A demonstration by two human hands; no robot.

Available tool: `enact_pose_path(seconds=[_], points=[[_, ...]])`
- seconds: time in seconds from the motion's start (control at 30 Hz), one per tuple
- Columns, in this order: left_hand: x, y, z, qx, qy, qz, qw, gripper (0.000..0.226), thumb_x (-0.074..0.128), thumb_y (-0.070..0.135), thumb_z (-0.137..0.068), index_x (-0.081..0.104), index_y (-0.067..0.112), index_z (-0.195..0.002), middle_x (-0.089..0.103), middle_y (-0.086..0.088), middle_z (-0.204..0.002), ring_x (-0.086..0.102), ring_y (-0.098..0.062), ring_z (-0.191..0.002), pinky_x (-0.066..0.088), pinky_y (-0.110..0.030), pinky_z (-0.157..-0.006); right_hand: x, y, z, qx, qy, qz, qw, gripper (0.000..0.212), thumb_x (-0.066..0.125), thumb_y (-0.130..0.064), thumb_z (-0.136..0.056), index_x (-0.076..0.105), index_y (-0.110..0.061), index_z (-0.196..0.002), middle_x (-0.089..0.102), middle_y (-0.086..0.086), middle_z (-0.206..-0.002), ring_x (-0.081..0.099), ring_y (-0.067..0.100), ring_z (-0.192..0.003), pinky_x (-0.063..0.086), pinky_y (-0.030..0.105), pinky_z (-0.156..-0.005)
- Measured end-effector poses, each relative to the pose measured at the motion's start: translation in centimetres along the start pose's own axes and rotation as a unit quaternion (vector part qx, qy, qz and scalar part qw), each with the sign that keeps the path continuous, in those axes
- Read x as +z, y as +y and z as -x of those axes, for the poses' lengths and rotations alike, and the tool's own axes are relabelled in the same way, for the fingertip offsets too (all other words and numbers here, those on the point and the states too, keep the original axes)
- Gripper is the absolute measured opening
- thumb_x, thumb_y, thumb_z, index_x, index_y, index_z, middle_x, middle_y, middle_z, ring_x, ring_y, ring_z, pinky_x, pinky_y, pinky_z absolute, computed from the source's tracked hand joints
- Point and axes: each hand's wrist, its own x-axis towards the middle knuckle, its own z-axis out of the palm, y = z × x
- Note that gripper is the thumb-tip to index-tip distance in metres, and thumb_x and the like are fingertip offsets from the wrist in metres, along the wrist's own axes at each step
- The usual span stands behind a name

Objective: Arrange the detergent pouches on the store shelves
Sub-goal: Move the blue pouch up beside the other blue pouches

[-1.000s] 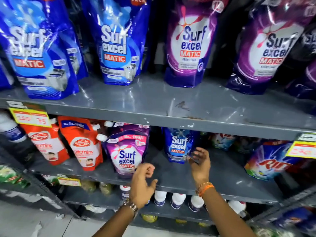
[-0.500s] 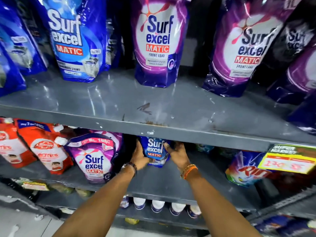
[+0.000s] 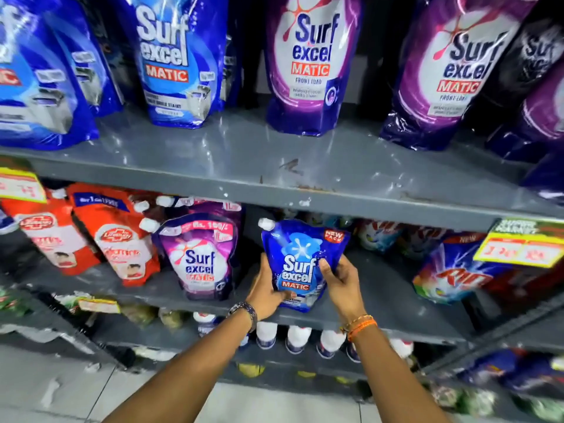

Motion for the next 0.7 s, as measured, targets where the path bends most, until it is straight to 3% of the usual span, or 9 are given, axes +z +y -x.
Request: enact_pose_path(seconds=[0.07, 0.23, 0.3, 0.4, 0.47, 0.53, 0.6, 0.63, 0.7], points=[[-0.4, -0.4, 2.3, -0.002, -0.017, 0.003, 1.0, 0.099, 0.08, -0.004, -0.069, 0.022, 0.044, -0.134, 0.052, 0.022, -0.128, 0.057, 0.019, -0.109, 0.052, -0.02, -0.096, 0.4, -0.2, 3.0, -0.002, 0.017, 0.005, 1.0, 0.017, 0.059, -0.005, -0.096, 0.066, -0.01, -0.111, 0.077, 0.006, -0.105, 0.075, 0.017, -0.092, 0.063, 0.031, -0.076], [-2.6, 0.1, 7.2, 0.012, -0.088, 0.021, 0.996, 0.112, 0.085, 0.006, -0.068, 0.012, 0.05, -0.141, 0.049, 0.02, -0.138, 0.055, -0.01, -0.129, 0.052, -0.043, -0.103, 1.6, -1.7, 9.3, -0.017, 0.031, 0.013, 0.999, 0.017, 0.056, -0.003, -0.097, 0.064, -0.013, -0.108, 0.078, -0.006, -0.101, 0.075, 0.011, -0.09, 0.062, 0.025, -0.072], [-3.8, 1.3, 9.4, 0.016, -0.104, 0.025, 0.994, 0.118, 0.085, 0.009, -0.068, 0.005, 0.044, -0.147, 0.046, 0.023, -0.142, 0.053, -0.008, -0.131, 0.049, -0.048, -0.105, 2.4, -3.1, 11.9, -0.032, 0.042, 0.013, 0.999, 0.019, 0.055, -0.003, -0.097, 0.065, -0.015, -0.107, 0.079, -0.009, -0.097, 0.075, 0.009, -0.09, 0.061, 0.024, -0.072], [-4.2, 2.1, 13.2, 0.011, -0.104, 0.043, 0.994, 0.111, 0.085, 0.008, -0.07, 0.008, 0.053, -0.136, 0.039, 0.03, -0.14, 0.051, 0.013, -0.124, 0.049, -0.033, -0.105, 3.0, -4.2, 15.5, -0.041, 0.039, 0.014, 0.998, 0.018, 0.055, -0.004, -0.097, 0.066, -0.012, -0.11, 0.079, -0.002, -0.104, 0.075, 0.015, -0.096, 0.062, 0.03, -0.077], [-5.3, 3.3, 15.3, 0.029, -0.092, 0.073, 0.993, 0.118, 0.087, 0.018, -0.069, -0.001, 0.062, -0.135, 0.036, 0.02, -0.151, 0.051, 0.005, -0.129, 0.049, -0.037, -0.106, 3.8, -6.0, 17.0, -0.056, 0.045, 0.01, 0.997, 0.019, 0.056, -0.005, -0.097, 0.067, -0.011, -0.111, 0.079, 0.003, -0.108, 0.076, 0.018, -0.097, 0.063, 0.032, -0.076], [-7.1, 5.2, 15.4, 0.053, -0.094, 0.095, 0.99, 0.126, 0.087, 0.021, -0.068, -0.008, 0.061, -0.139, 0.029, 0.013, -0.159, 0.051, -0.004, -0.134, 0.048, -0.042, -0.107, 4.7, -8.9, 17.1, -0.094, 0.041, 0.011, 0.995, 0.023, 0.058, 0.0, -0.094, 0.07, -0.015, -0.106, 0.081, 0.002, -0.1, 0.077, 0.015, -0.09, 0.062, 0.026, -0.069], [-9.7, 9.0, 14.9, 0.079, -0.094, 0.113, 0.986, 0.126, 0.085, 0.013, -0.072, -0.011, 0.051, -0.144, 0.022, 0.02, -0.159, 0.052, 0.005, -0.128, 0.049, -0.033, -0.106, 6.1, -12.7, 16.3, -0.147, 0.037, 0.024, 0.988, 0.027, 0.06, 0.004, -0.091, 0.071, -0.018, -0.103, 0.082, -0.001, -0.092, 0.077, 0.012, -0.084, 0.06, 0.022, -0.065], [-10.9, 10.9, 14.6, 0.096, -0.095, 0.11, 0.985, 0.125, 0.084, 0.009, -0.073, -0.01, 0.048, -0.146, 0.023, 0.023, -0.158, 0.053, 0.008, -0.126, 0.049, -0.03, -0.106, 6.8, -14.6, 15.8, -0.174, 0.033, 0.029, 0.984, 0.027, 0.061, 0.004, -0.09, 0.072, -0.019, -0.102, 0.082, -0.002, -0.092, 0.076, 0.012, -0.085, 0.061, 0.023, -0.067], [-13.4, 14.6, 14.4, 0.134, -0.093, 0.116, 0.98, 0.127, 0.083, 0.002, -0.071, -0.006, 0.046, -0.15, 0.036, 0.021, -0.155, 0.054, -0.003, -0.13, 0.048, -0.039, -0.108, 8.5, -18.0, 15.1, -0.223, 0.022, 0.037, 0.974, 0.025, 0.062, -0.003, -0.092, 0.072, -0.023, -0.103, 0.081, -0.002, -0.097, 0.076, 0.015, -0.091, 0.062, 0.032, -0.075]])
